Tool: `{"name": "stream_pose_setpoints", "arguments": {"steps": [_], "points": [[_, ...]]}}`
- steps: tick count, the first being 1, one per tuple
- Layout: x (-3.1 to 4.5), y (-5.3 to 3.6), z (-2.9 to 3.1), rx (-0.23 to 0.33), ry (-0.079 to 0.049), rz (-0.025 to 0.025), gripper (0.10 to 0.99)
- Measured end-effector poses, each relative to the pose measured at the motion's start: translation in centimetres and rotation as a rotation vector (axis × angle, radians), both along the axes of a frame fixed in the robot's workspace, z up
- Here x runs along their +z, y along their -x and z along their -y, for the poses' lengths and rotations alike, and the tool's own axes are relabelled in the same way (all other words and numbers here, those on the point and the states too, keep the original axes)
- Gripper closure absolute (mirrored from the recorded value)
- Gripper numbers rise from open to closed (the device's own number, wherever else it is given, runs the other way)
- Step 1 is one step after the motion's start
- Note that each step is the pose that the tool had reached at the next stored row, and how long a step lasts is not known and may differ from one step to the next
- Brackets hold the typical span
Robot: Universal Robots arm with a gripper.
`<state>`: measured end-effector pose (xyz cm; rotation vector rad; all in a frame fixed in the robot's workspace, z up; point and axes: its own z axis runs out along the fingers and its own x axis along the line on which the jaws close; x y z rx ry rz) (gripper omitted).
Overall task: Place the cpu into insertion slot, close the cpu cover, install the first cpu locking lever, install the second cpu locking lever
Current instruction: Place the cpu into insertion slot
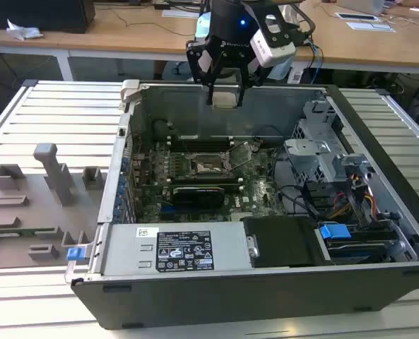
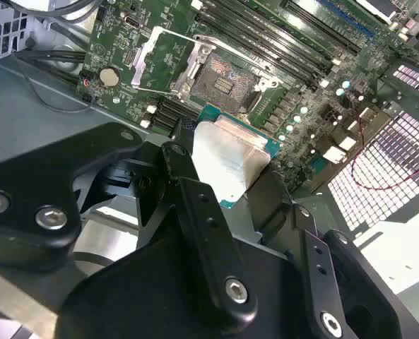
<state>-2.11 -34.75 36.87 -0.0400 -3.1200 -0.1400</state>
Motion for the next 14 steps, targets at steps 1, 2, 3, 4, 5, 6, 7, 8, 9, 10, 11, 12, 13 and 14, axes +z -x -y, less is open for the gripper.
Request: {"name": "stream_pose_setpoints", "arguments": {"steps": [1,2,3,4,5,6,7,8,9,10,11,12,13,14], "points": [[-0.08,0.0,0.0,0.0,0.0,0.0,0.545],[-0.13,0.0,0.0,0.0,0.0,0.0,0.545],[-0.18,0.0,0.0,0.0,0.0,-0.0001,0.545],[-0.22,0.0,0.0,0.0,0.0,0.0,0.545],[-0.25,0.0,0.0,0.0,0.0,0.0,0.545],[-0.3,0.0,0.0,0.0,0.0,0.0,0.545],[-0.35,0.0,0.0,0.0,0.0,0.0,0.545],[-0.39,0.0,0.0,0.0,0.0,0.0,0.545],[-0.43,0.0,0.0,0.0,0.0,0.0,0.545],[-0.46,0.0,0.0,0.0,0.0,0.0,0.545],[-0.51,0.0,0.0,0.0,0.0,0.0,0.545],[-0.64,0.0,0.0,0.0,0.0,-0.0001,0.545],[-0.7,0.0,0.0,0.0,0.0,0.0,0.545],[-0.74,0.0,0.0,0.0,0.0,0.0,0.545]]}}
